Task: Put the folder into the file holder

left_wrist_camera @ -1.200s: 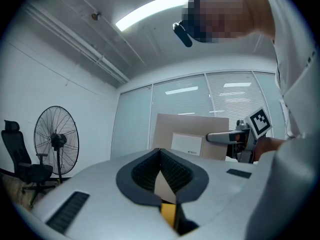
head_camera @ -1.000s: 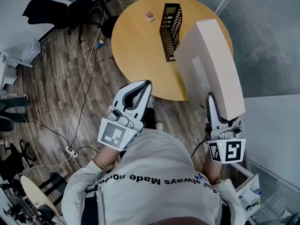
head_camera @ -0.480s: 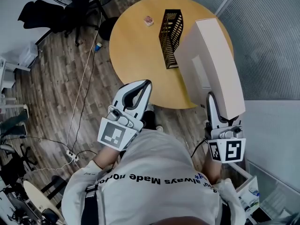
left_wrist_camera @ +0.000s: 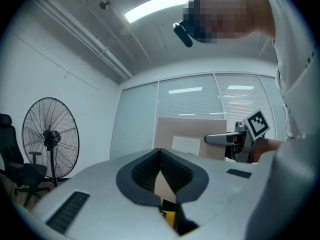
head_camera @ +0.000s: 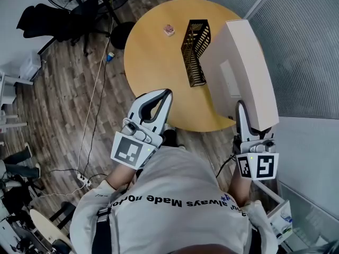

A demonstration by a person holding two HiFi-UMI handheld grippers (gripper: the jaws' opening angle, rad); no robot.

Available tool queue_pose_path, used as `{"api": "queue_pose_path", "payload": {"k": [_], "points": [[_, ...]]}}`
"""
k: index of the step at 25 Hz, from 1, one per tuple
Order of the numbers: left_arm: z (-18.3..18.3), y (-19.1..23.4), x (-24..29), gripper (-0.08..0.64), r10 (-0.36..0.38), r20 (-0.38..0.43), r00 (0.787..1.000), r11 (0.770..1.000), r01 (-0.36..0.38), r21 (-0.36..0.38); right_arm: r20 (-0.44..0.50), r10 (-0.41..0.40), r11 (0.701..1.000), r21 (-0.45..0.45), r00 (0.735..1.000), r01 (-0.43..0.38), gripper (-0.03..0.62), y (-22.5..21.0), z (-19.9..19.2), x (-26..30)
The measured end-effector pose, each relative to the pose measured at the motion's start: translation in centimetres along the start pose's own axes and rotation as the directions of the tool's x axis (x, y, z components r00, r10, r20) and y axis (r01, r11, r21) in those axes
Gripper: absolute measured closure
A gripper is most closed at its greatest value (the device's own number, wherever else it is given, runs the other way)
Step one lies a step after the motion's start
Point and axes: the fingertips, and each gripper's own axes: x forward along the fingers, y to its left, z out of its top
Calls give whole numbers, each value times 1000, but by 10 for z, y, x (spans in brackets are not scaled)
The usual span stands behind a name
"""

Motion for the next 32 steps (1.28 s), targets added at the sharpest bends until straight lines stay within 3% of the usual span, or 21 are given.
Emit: {"api": "queue_pose_path", "payload": {"k": [20, 24, 32], "points": [[3, 76, 41, 535, -30, -2, 1000, 999, 30, -15, -40, -64, 998, 19, 997, 65, 305, -6, -10, 89], [6, 88, 47, 535, -34, 30, 999, 999, 34, -18, -49, -68, 997, 19, 997, 69, 305, -5, -15, 103], [-7, 101, 51, 535, -33, -14, 999, 999, 33, -33, -55, -74, 997, 22, 996, 75, 305, -5, -24, 120]]}}
